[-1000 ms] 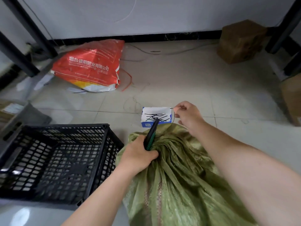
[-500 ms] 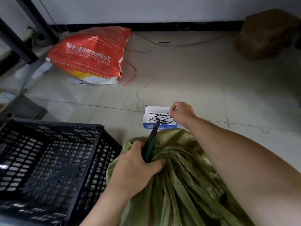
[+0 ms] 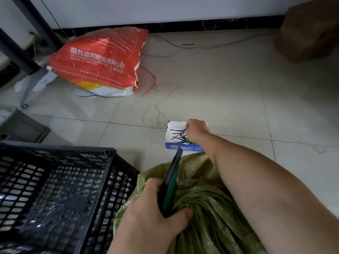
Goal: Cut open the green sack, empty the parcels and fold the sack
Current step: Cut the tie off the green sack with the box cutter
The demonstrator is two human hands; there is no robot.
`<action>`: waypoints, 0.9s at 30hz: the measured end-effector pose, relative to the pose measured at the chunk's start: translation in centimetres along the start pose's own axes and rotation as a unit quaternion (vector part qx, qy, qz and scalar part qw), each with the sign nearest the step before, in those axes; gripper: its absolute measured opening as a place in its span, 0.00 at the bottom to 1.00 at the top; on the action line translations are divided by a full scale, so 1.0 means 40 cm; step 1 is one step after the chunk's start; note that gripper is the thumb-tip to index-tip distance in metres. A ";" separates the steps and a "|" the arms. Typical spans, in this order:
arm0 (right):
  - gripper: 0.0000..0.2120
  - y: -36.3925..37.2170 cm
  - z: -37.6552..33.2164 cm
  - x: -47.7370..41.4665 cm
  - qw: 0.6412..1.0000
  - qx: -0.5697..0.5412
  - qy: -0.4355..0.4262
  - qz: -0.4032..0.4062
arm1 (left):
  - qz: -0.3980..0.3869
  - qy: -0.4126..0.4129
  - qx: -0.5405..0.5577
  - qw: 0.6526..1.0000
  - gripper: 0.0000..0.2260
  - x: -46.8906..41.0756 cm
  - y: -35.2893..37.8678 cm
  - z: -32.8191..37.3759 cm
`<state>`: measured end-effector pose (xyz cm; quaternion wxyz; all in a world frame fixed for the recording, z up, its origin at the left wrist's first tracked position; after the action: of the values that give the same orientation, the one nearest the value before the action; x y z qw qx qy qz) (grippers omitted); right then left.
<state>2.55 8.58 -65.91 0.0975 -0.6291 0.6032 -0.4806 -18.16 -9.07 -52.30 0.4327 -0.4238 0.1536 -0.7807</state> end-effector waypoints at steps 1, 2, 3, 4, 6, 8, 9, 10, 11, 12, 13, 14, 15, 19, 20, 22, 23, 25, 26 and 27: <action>0.15 0.002 0.003 0.001 1.000 0.010 -0.001 -0.007 | -0.004 -0.002 0.004 1.000 0.26 0.000 -0.001 -0.003; 0.16 -0.001 0.010 0.005 1.000 0.013 -0.002 -0.006 | -0.009 -0.004 0.008 1.000 0.26 0.002 -0.001 -0.005; 0.17 -0.008 0.017 0.007 1.000 0.006 0.002 0.003 | -0.012 -0.004 0.011 1.000 0.24 0.004 -0.003 -0.006; 0.17 -0.020 0.026 0.012 1.000 -0.001 0.005 0.013 | -0.013 -0.002 0.014 1.000 0.23 0.006 -0.006 -0.005; 0.16 -0.040 0.038 0.023 1.000 0.006 0.006 0.021 | -0.026 0.006 0.021 0.999 0.22 0.008 -0.006 -0.002; 0.15 -0.060 0.046 0.043 0.999 0.027 0.002 0.019 | -0.033 0.017 0.028 0.999 0.22 0.006 -0.005 0.001; 0.14 -0.071 0.047 0.061 0.999 0.030 0.001 0.022 | -0.032 0.021 0.028 0.999 0.22 0.006 -0.006 0.004; 0.14 -0.081 0.049 0.077 0.999 0.033 0.001 0.027 | -0.030 0.025 0.028 0.999 0.22 0.005 -0.006 0.005; 0.14 -0.092 0.050 0.098 0.999 0.039 0.001 0.030 | -0.030 0.028 0.025 0.999 0.22 0.007 -0.005 0.007; 0.14 -0.098 0.052 0.117 0.999 0.040 0.001 0.028 | -0.033 0.030 0.021 0.999 0.22 0.011 -0.004 0.010; 0.14 -0.101 0.054 0.138 0.999 0.036 0.001 0.023 | -0.038 0.029 0.021 0.999 0.22 0.017 -0.001 0.011; 0.14 -0.105 0.053 0.161 0.999 0.028 -0.001 0.022 | -0.043 0.027 0.023 0.998 0.23 0.021 0.000 0.012; 0.14 -0.110 0.050 0.182 0.999 0.020 -0.006 0.026 | -0.045 0.025 0.027 0.998 0.23 0.023 0.000 0.012; 0.12 -0.116 0.027 0.317 0.999 0.000 -0.040 0.008 | -0.048 0.020 0.060 0.997 0.23 0.042 -0.005 0.009; 0.10 -0.109 0.023 0.351 0.999 -0.010 -0.049 -0.019 | -0.048 0.021 0.070 0.996 0.24 0.044 -0.003 0.009; 0.07 -0.093 0.019 0.424 0.995 -0.039 -0.060 -0.071 | -0.044 0.024 0.083 0.995 0.24 0.051 -0.001 0.009; 0.07 -0.086 0.015 0.459 0.994 -0.043 -0.063 -0.082 | -0.042 0.025 0.092 0.995 0.25 0.054 0.001 0.009; 0.08 -0.081 0.005 0.510 0.993 -0.034 -0.077 -0.078 | -0.041 0.026 0.107 0.993 0.27 0.056 0.006 0.007; 0.09 -0.084 0.000 0.536 0.994 -0.033 -0.083 -0.063 | -0.041 0.027 0.112 0.992 0.26 0.058 0.008 0.007; 0.10 -0.088 -0.007 0.563 0.994 -0.044 -0.090 -0.049 | -0.039 0.028 0.116 0.992 0.24 0.060 0.010 0.007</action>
<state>0.41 -9.58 -52.34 0.0999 -0.7024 0.5810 -0.3988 -18.36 -11.19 -51.12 0.4440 -0.3541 0.0571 -0.8211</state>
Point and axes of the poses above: each hand's wrist, its own x-axis away from the middle knuckle, its own y-axis out of the palm, z = x × y, the point moved 6 cm from there along -x, towards the middle knuckle, and after that the axes turned 9 degrees about -z, right-handed, at the moved point
